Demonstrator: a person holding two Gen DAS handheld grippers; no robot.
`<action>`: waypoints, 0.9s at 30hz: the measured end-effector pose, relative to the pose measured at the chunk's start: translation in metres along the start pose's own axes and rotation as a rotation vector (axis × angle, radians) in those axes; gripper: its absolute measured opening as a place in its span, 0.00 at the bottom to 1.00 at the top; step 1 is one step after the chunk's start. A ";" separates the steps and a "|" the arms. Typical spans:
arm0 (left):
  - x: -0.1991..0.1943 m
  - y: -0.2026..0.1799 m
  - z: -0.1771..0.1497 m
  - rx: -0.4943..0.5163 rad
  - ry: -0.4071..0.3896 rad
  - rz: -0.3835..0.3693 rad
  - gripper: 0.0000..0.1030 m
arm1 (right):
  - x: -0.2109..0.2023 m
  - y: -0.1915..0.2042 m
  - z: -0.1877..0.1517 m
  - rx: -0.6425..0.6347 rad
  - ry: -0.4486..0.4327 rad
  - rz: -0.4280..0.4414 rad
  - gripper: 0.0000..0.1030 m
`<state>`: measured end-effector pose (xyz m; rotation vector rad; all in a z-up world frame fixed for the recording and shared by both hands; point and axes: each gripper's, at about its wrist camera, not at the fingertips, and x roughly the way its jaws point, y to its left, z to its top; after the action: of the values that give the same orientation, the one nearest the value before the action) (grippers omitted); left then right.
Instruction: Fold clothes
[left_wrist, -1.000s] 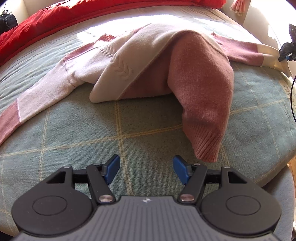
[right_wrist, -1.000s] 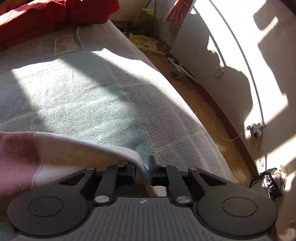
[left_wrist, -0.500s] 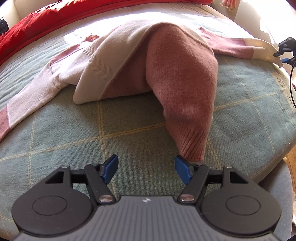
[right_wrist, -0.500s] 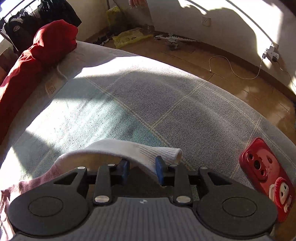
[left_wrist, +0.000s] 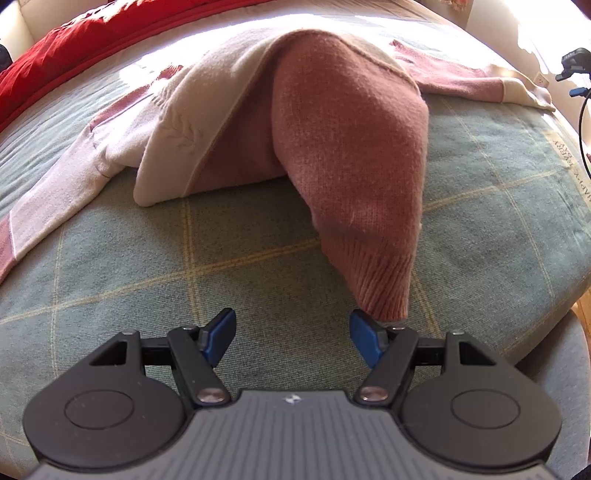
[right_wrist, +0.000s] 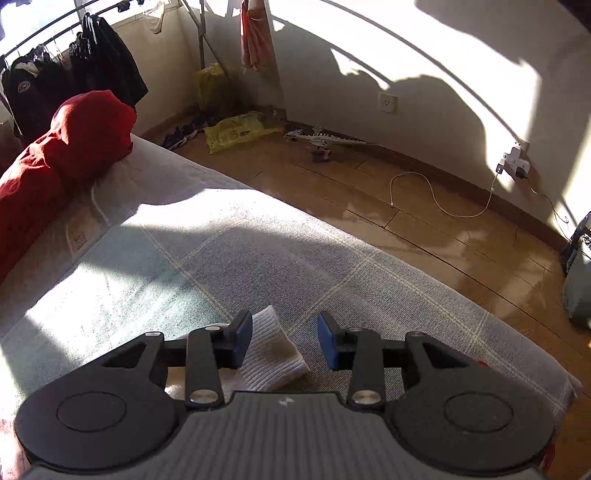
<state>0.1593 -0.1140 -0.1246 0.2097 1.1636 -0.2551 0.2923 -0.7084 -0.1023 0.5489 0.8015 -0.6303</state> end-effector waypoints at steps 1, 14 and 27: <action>0.000 -0.002 -0.001 0.003 0.001 -0.006 0.67 | -0.001 -0.005 -0.001 0.016 0.011 0.018 0.43; -0.002 -0.005 -0.003 0.005 0.002 -0.002 0.67 | 0.054 -0.015 -0.053 0.321 0.119 0.178 0.32; -0.004 -0.004 -0.004 -0.004 -0.017 -0.020 0.67 | 0.009 -0.014 -0.044 0.190 0.067 0.037 0.10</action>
<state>0.1528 -0.1160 -0.1225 0.1925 1.1501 -0.2713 0.2664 -0.6922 -0.1377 0.7592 0.7970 -0.6608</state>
